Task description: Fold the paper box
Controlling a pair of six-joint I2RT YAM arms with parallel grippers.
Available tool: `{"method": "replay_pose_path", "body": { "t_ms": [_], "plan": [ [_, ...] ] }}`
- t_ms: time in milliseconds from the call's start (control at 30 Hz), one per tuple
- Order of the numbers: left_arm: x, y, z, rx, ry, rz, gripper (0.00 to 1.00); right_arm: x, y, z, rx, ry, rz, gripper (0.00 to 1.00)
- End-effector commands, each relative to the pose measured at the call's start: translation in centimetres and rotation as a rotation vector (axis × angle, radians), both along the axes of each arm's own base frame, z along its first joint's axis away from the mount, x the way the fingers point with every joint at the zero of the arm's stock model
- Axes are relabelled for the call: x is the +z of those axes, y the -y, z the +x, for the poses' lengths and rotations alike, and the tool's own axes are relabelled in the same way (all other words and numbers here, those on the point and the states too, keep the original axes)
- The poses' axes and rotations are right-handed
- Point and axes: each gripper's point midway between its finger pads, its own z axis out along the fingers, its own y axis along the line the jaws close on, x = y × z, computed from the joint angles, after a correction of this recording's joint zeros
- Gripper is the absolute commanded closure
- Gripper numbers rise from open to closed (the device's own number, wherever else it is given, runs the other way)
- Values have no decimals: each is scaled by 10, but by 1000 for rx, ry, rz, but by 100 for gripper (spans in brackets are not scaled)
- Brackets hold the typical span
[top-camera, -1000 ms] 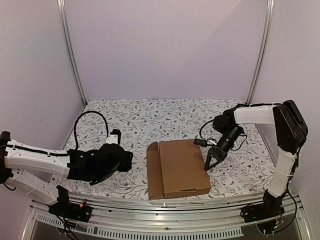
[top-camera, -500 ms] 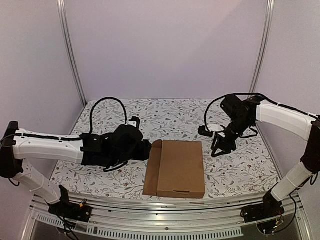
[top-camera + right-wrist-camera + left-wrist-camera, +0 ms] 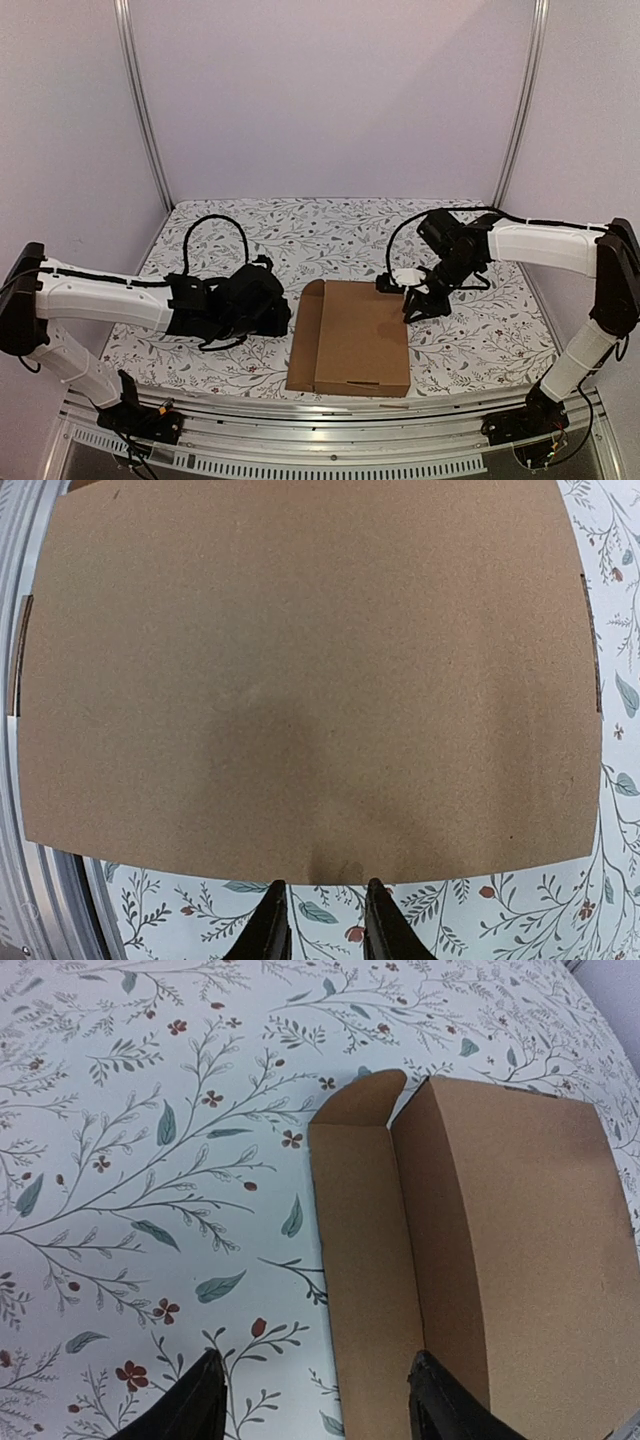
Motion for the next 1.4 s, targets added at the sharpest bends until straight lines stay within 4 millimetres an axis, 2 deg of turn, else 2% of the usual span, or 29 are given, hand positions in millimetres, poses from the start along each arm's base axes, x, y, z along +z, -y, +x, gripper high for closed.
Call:
{"method": "replay_pose_path", "body": {
  "t_ms": [0,167,333,567,800,1067,1233,1300,1367],
  "plan": [
    [-19,-5,-1,18,-49,31,37,-12,-9,-1,20,-5,9,75],
    [-22,-4,0,13,-61,30,37,-29,-2,-4,25,-20,-46,77],
    [-19,-13,1,32,-48,45,37,-50,25,-8,42,11,-174,79],
    [-24,-22,-1,62,-51,26,35,-73,59,-15,35,-1,-274,81],
    [-18,-16,-2,44,-39,-34,34,-70,71,-19,11,-1,-271,81],
    [1,13,-1,-52,21,-153,33,-67,73,-25,-5,1,-256,80],
    [0,33,0,-117,19,-180,32,-72,75,-29,-11,-6,-255,79],
    [-3,24,3,-75,14,-106,33,-72,75,-30,-17,-12,-257,79],
    [-4,6,3,9,13,-66,33,-63,72,-31,-23,-6,-228,79]
  ]
}}
